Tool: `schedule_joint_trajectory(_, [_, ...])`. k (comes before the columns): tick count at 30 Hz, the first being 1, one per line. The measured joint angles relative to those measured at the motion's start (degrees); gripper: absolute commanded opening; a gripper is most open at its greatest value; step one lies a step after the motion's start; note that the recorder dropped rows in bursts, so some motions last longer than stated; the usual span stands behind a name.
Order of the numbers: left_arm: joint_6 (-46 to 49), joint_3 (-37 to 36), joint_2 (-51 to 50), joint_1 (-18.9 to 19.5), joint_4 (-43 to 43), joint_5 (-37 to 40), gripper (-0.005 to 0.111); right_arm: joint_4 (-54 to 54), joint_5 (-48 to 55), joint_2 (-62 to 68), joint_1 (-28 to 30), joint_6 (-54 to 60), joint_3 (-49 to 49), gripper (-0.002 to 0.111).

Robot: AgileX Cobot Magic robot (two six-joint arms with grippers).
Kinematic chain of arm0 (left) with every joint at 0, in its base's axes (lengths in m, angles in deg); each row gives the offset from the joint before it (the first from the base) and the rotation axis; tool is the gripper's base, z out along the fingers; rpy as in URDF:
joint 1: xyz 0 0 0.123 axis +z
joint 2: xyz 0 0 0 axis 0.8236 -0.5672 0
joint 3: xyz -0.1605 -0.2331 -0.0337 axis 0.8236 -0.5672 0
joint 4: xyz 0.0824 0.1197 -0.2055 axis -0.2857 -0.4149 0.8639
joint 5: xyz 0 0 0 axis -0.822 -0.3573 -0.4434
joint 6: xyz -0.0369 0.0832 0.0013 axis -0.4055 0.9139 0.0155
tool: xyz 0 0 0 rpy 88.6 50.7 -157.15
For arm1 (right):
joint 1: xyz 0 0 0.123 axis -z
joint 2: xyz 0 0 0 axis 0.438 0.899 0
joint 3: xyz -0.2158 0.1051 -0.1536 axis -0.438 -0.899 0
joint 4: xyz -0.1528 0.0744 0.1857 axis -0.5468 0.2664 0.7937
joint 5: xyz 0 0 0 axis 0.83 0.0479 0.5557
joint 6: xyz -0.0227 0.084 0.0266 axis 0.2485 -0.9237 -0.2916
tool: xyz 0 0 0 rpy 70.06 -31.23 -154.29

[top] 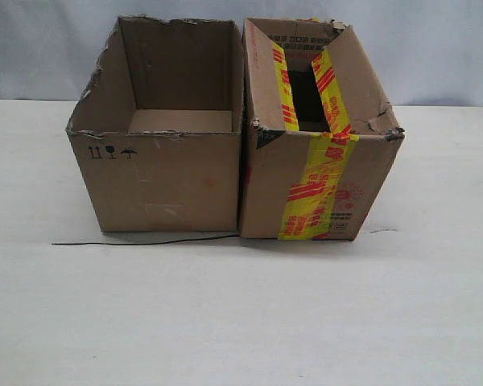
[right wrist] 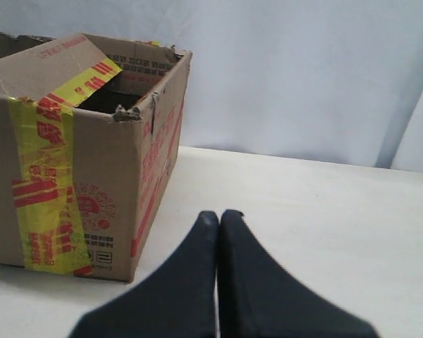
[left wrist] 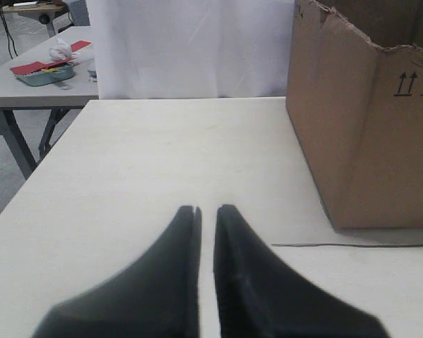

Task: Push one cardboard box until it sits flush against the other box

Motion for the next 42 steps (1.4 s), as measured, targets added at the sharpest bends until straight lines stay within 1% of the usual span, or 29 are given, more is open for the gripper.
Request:
schedule_joint_trajectory(6, [0.0,0.0,0.0,0.0,0.0,0.0,0.0,0.0,0.0,-1.46,1.77,0.0,-4.67,0.0])
schedule_joint_trajectory(19, [0.0,0.0,0.0,0.0,0.0,0.0,0.0,-0.24,1.31,-1.46,1.85,0.0,-5.4,0.0])
schedule_joint_trajectory(22, [0.0,0.0,0.0,0.0,0.0,0.0,0.0,-3.71,1.2,-1.46,1.85,0.0,-5.4,0.0])
schedule_joint_trajectory(24, [0.0,0.0,0.0,0.0,0.0,0.0,0.0,-8.07,1.53,-1.46,1.85,0.0,-5.4,0.0])
schedule_joint_trajectory(27, [0.0,0.0,0.0,0.0,0.0,0.0,0.0,-10.73,1.74,-1.46,1.85,0.11,-5.4,0.0])
schedule_joint_trajectory(35, [0.0,0.0,0.0,0.0,0.0,0.0,0.0,-5.73,1.74,-1.46,1.85,0.11,-5.4,0.0])
schedule_joint_trajectory(42, [0.0,0.0,0.0,0.0,0.0,0.0,0.0,-5.15,1.74,-1.46,1.85,0.11,-5.4,0.0])
